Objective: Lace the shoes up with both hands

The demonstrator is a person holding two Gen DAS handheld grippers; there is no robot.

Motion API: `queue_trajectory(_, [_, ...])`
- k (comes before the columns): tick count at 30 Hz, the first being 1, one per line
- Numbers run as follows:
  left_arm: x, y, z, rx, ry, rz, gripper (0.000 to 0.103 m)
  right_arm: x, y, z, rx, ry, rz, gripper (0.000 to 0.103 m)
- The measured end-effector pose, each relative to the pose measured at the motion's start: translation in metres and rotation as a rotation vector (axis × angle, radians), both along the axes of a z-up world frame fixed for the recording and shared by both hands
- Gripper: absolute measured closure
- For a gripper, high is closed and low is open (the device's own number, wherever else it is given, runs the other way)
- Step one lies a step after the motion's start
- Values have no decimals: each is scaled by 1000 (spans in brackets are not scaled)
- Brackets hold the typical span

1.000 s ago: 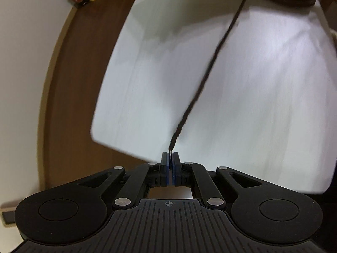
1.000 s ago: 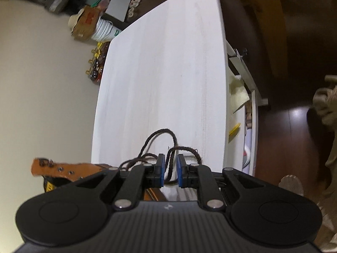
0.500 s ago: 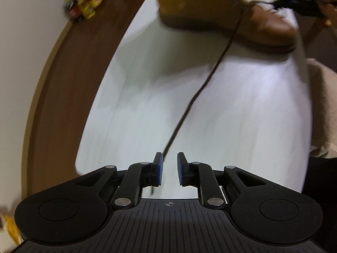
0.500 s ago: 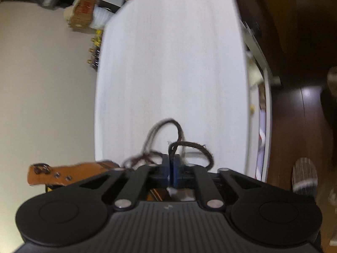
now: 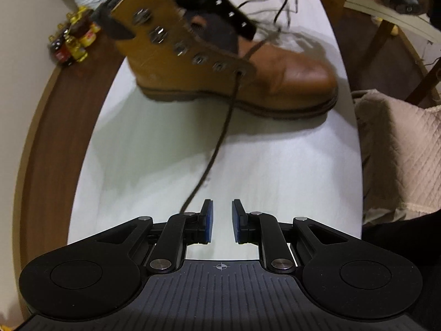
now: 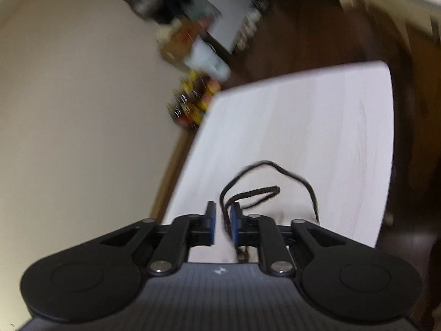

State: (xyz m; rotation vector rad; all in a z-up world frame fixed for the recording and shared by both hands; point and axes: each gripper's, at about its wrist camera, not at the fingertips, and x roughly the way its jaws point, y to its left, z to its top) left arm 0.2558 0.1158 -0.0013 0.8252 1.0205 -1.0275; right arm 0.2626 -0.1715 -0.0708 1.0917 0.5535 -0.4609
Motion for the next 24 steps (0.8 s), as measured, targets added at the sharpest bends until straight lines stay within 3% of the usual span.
queue_trajectory(4, [-5,-12,0,-22,3,-6,87,-7,-2,-16,44,82,8,87])
queue_trajectory(13, [-15,-37,-4,-10,-11,-44,87,-16,-27,-29,-85,273,-14,87])
queue_trajectory(15, [-16,-41,-4,-8,-7,-40,87,-13,-31,-25,-118,261,-2,87])
queue_trajectory(17, [-16,-45,-4,-10,-3,-33,87,-4,-36,-28,-155,279,70,87])
queue_trajectory(20, [-17,-51,-3,-15,1,-17,87,21,-28,-30,-348,372,260,87])
queue_trajectory(24, [-18,-57,-4,-15,3,10,87,41,-17,-32,-512,406,449,87])
